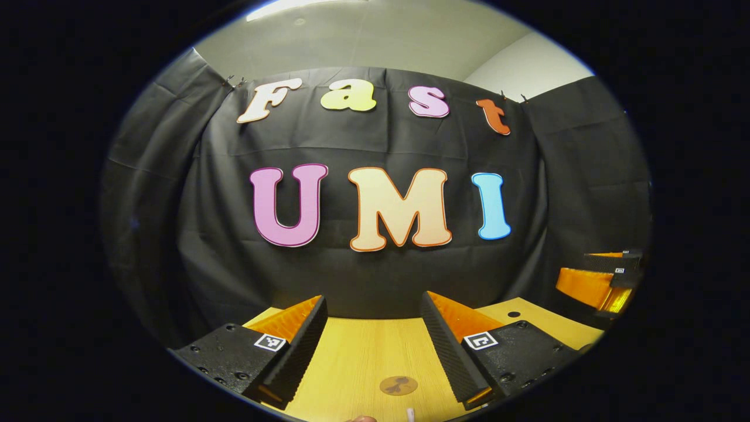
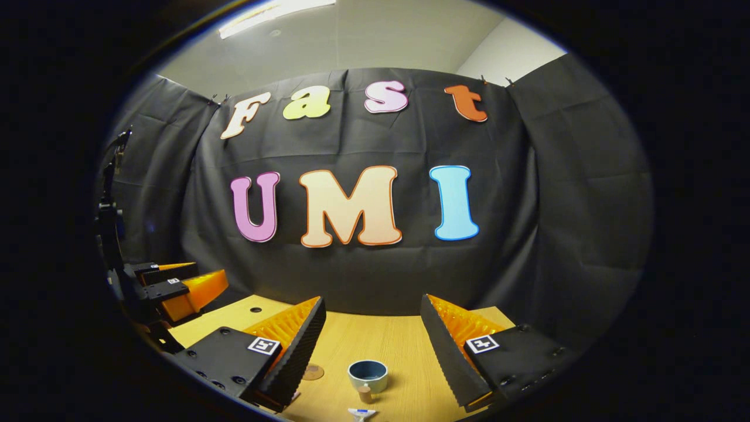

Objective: Put the toothbrush and toothpaste on the desktop into the cup, then pick up the cup and place it on the coaster on the desktop.

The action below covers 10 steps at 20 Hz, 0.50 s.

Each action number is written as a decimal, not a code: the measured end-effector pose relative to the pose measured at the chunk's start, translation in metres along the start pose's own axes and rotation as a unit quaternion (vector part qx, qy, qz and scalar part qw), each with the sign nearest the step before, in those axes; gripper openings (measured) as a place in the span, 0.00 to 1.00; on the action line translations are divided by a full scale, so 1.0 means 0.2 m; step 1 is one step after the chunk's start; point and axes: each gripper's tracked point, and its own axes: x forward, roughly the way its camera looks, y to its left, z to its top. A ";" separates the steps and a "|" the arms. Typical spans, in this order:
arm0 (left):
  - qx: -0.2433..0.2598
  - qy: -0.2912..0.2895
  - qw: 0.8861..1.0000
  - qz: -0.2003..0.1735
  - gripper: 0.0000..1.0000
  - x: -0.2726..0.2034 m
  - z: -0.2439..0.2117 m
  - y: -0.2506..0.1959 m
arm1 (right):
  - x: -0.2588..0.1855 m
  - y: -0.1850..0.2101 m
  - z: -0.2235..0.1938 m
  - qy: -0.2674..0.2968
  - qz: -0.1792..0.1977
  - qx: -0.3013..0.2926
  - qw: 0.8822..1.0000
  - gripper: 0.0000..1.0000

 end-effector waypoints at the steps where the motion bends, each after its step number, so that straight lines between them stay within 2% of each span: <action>1: 0.000 0.000 1.000 0.002 0.94 0.00 0.00 0.01 | 0.01 0.00 -0.04 0.012 -0.001 -0.003 1.000 0.99; 6: 0.000 0.003 1.000 0.011 0.94 -0.03 -0.02 0.04 | 0.02 0.00 -0.32 0.094 0.007 -0.016 0.995 0.99; 10: 0.000 0.007 1.000 0.019 0.94 -0.05 -0.03 0.07 | 0.00 0.00 -0.59 0.173 0.022 -0.020 0.984 0.99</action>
